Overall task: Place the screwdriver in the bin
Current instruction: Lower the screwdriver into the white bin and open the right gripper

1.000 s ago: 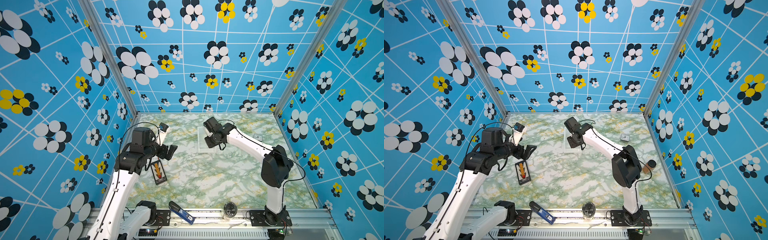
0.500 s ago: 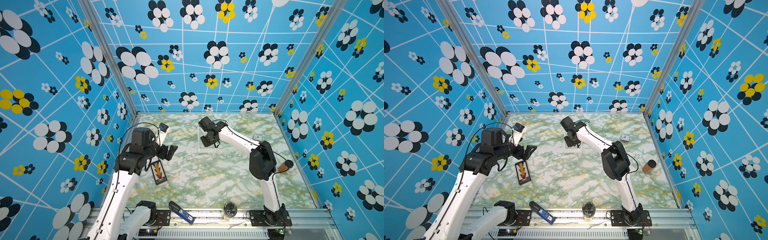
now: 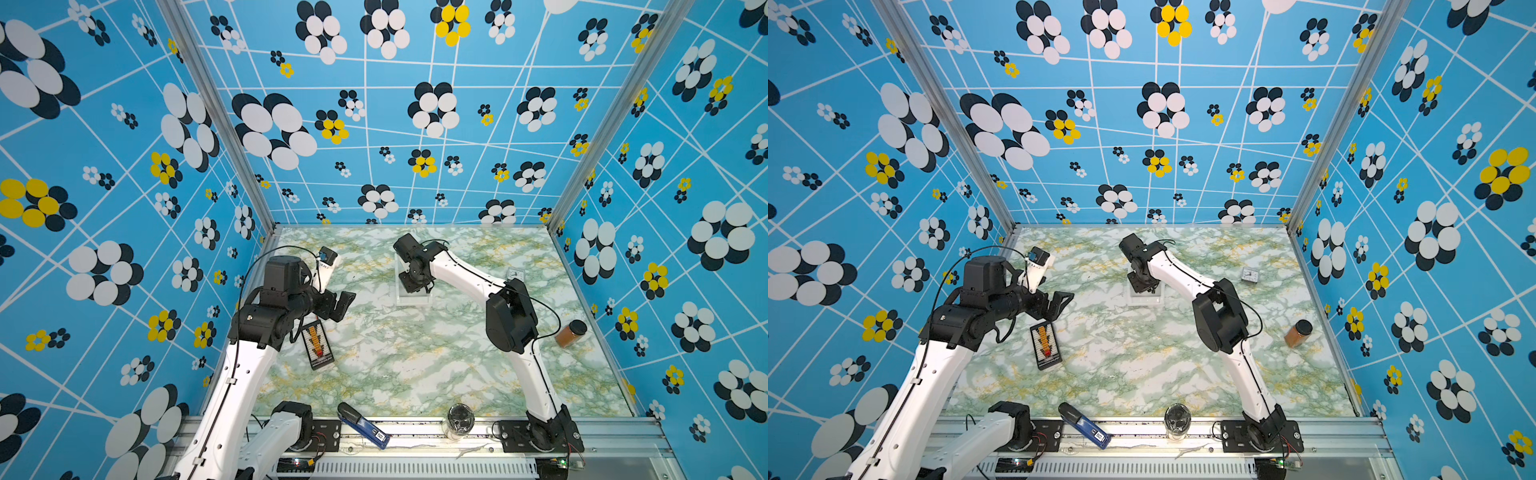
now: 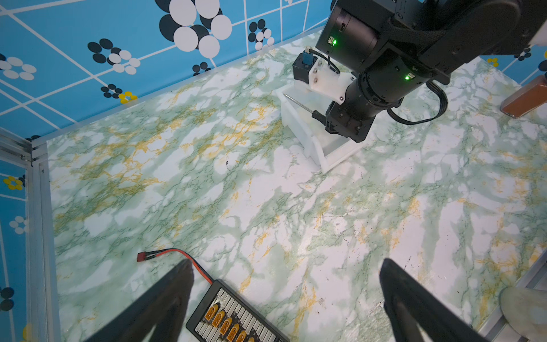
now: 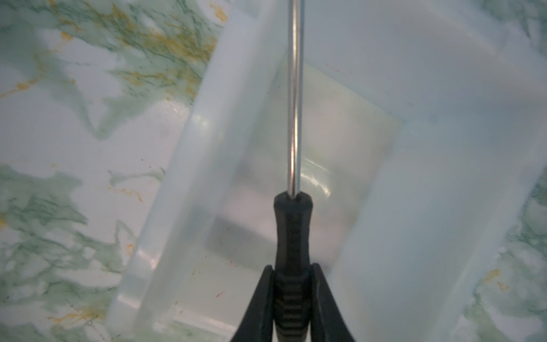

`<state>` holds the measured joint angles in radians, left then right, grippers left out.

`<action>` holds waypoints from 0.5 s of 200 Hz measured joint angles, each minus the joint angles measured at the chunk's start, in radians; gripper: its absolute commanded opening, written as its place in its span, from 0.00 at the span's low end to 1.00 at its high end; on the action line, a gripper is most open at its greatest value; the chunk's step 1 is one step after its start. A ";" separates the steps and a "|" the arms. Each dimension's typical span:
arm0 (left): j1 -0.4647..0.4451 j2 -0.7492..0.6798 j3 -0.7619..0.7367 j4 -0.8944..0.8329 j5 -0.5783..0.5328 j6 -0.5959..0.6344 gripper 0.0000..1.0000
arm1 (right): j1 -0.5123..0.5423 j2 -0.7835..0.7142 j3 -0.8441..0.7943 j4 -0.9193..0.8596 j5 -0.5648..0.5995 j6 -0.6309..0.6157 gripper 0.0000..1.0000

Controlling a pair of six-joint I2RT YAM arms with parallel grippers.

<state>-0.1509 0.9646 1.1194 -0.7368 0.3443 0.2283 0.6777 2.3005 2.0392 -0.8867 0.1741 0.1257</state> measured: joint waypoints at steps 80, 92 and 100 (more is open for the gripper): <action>0.000 0.000 0.000 0.003 0.000 0.000 0.99 | -0.006 0.012 0.000 0.001 0.000 0.001 0.20; 0.000 0.000 -0.001 0.003 0.000 0.000 0.99 | -0.006 0.019 0.000 0.001 0.000 0.001 0.20; 0.000 0.000 -0.002 0.003 0.000 0.000 0.99 | -0.006 0.024 0.000 0.001 0.000 0.000 0.20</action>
<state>-0.1509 0.9649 1.1175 -0.7334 0.3443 0.2279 0.6716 2.3249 2.0392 -0.8856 0.1738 0.1261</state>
